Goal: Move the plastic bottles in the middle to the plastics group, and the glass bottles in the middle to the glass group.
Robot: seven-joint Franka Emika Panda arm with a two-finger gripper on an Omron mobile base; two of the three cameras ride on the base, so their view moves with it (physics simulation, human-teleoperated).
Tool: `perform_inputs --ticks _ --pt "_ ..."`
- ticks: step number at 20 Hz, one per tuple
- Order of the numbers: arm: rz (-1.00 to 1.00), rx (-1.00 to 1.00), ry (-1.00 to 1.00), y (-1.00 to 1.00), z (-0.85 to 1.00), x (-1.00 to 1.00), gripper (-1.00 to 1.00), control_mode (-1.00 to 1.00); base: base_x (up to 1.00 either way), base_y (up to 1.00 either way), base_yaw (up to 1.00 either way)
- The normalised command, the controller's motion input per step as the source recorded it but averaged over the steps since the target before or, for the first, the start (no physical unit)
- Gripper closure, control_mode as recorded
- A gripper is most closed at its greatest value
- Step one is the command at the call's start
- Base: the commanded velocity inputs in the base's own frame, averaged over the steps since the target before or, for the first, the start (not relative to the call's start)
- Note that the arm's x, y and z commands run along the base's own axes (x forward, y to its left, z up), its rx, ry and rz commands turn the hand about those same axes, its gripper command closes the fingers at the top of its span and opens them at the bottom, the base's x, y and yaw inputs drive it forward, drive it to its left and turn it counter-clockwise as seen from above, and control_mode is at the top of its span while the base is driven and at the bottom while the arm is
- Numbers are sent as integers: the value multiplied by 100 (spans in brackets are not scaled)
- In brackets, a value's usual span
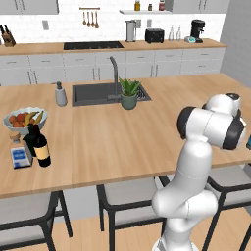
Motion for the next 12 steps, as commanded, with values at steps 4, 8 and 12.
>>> perform_inputs --ticks 4,8,12 --pt "0 4 0 0 -22 0 100 -100 0 0 0" --pt "0 0 0 0 -1 0 -100 -100 0 0 0" --pt "0 0 0 0 0 0 -100 -100 0 0 0"
